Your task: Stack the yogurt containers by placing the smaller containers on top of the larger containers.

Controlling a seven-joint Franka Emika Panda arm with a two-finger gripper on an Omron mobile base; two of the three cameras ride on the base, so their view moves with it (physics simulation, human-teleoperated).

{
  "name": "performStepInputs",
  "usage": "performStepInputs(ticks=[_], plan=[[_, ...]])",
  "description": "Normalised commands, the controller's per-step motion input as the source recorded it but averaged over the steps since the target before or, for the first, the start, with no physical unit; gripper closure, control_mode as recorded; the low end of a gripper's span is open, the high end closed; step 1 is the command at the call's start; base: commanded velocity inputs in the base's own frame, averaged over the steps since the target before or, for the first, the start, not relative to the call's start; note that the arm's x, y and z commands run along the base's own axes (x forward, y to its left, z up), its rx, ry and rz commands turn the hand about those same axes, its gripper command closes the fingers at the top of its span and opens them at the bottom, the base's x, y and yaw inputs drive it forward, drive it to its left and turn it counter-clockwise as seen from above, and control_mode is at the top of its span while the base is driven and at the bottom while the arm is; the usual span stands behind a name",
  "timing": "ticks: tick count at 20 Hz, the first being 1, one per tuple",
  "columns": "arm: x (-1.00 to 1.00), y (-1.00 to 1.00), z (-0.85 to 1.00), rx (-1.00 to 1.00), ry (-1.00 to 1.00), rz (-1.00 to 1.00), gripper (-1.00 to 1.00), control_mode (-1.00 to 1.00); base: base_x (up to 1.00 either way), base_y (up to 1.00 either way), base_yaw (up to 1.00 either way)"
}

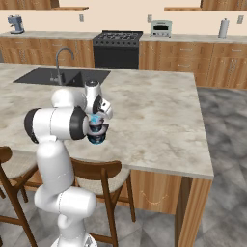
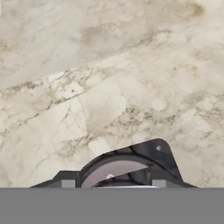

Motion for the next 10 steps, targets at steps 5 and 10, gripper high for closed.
performStepInputs(ticks=[5,10], plan=[[0.01,0.0,0.0,0.0,0.0,0.0,1.0,-1.0,0.0,0.0,0.0],[-0.03,0.0,0.0,0.0,0.0,0.0,1.0,-1.0,0.0,0.0,0.0]])
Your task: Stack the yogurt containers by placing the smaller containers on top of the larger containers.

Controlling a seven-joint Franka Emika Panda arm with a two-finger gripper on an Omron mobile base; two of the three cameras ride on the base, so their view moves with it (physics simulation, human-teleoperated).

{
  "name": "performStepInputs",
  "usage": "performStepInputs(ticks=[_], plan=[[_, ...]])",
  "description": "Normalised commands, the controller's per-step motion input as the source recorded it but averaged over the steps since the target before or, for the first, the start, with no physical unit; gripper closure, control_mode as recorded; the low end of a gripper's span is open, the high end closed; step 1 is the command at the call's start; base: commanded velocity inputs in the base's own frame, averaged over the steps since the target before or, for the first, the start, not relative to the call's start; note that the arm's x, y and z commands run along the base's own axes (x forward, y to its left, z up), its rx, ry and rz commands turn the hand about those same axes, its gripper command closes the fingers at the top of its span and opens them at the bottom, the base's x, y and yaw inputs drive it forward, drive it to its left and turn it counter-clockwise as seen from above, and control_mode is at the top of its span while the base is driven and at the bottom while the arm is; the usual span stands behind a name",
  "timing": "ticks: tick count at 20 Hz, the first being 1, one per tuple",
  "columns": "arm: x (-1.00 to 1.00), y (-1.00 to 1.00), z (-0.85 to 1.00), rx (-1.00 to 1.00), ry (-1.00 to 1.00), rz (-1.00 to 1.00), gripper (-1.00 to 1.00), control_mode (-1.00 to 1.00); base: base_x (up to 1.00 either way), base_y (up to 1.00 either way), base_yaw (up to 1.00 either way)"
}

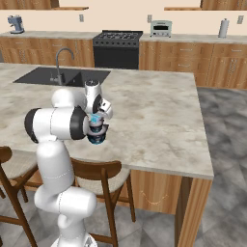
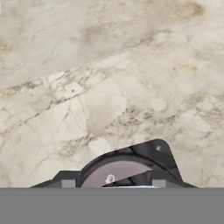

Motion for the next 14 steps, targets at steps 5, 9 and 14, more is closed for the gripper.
performStepInputs(ticks=[5,9,14], plan=[[-0.21,0.0,0.0,0.0,-0.01,0.0,1.0,-1.0,0.0,0.0,0.0],[-0.06,0.0,0.0,0.0,-0.02,0.0,1.0,-1.0,0.0,0.0,0.0],[0.02,0.0,0.0,0.0,0.0,0.0,1.0,-1.0,0.0,0.0,0.0]])
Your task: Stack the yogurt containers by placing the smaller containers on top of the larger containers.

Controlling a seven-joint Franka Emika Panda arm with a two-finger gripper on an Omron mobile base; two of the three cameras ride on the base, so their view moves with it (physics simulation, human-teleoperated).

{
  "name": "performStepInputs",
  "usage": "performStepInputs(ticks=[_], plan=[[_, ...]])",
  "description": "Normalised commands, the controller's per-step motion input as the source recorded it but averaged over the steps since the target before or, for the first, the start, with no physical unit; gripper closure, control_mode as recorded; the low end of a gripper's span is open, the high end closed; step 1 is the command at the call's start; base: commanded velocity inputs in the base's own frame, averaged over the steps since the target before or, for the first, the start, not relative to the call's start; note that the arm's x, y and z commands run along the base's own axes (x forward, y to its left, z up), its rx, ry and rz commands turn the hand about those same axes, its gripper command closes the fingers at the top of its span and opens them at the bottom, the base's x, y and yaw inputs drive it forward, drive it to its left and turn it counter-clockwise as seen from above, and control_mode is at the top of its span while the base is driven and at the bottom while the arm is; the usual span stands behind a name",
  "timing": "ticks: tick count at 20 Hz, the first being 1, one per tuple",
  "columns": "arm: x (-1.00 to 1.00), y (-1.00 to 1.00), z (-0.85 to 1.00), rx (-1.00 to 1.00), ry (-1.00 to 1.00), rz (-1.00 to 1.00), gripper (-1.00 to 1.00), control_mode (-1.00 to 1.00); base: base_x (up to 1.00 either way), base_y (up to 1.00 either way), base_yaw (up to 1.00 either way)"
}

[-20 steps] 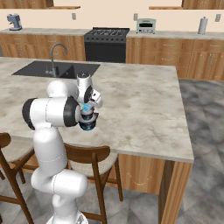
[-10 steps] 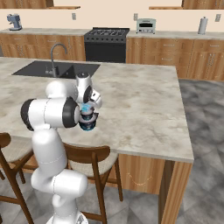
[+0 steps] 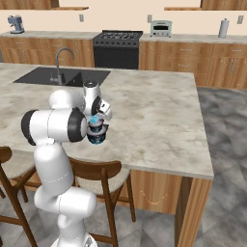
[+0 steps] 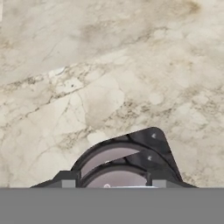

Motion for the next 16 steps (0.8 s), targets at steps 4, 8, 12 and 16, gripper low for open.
performStepInputs(ticks=[4,8,12,16], plan=[[0.01,-0.11,0.0,0.01,0.0,0.0,1.0,-1.0,0.0,0.0,0.0],[0.0,-0.01,0.0,0.0,0.0,0.0,1.0,-1.0,0.0,0.0,0.0],[0.0,0.0,0.0,0.0,0.0,0.0,-1.0,-1.0,0.0,0.0,0.0],[0.0,0.0,0.04,0.0,0.0,0.0,-1.0,-1.0,0.0,0.0,0.0]])
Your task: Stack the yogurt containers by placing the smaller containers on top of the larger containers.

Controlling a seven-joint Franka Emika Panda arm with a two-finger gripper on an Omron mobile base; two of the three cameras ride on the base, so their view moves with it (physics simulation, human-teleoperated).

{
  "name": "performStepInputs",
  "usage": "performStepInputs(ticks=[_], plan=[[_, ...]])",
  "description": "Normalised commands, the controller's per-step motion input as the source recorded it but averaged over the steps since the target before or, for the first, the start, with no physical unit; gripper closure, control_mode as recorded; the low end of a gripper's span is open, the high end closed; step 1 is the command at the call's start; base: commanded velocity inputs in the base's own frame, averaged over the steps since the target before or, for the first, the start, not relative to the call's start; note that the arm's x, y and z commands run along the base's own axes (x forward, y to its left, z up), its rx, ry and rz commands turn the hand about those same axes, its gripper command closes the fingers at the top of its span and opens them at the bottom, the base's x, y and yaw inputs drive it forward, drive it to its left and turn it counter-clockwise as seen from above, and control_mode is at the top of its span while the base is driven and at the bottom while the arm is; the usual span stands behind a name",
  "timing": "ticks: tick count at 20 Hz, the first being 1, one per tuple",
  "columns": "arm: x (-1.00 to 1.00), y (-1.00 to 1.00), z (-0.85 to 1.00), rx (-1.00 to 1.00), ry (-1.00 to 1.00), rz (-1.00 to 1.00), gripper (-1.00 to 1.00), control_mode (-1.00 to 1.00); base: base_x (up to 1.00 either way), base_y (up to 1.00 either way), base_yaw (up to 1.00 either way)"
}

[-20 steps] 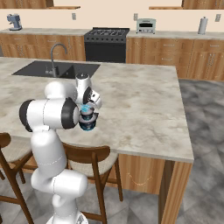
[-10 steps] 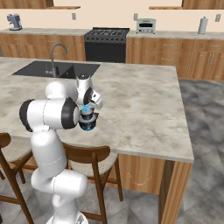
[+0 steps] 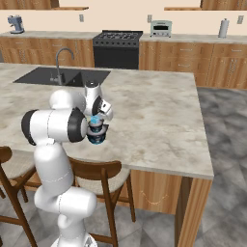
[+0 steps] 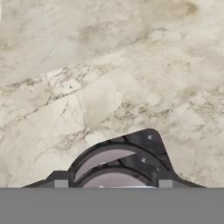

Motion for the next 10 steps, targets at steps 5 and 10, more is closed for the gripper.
performStepInputs(ticks=[5,10], plan=[[0.0,0.0,0.33,0.04,0.0,0.0,-1.0,-1.0,0.0,0.0,0.0],[0.0,0.0,0.66,0.05,0.0,0.0,-1.0,-1.0,0.0,0.0,0.0]])
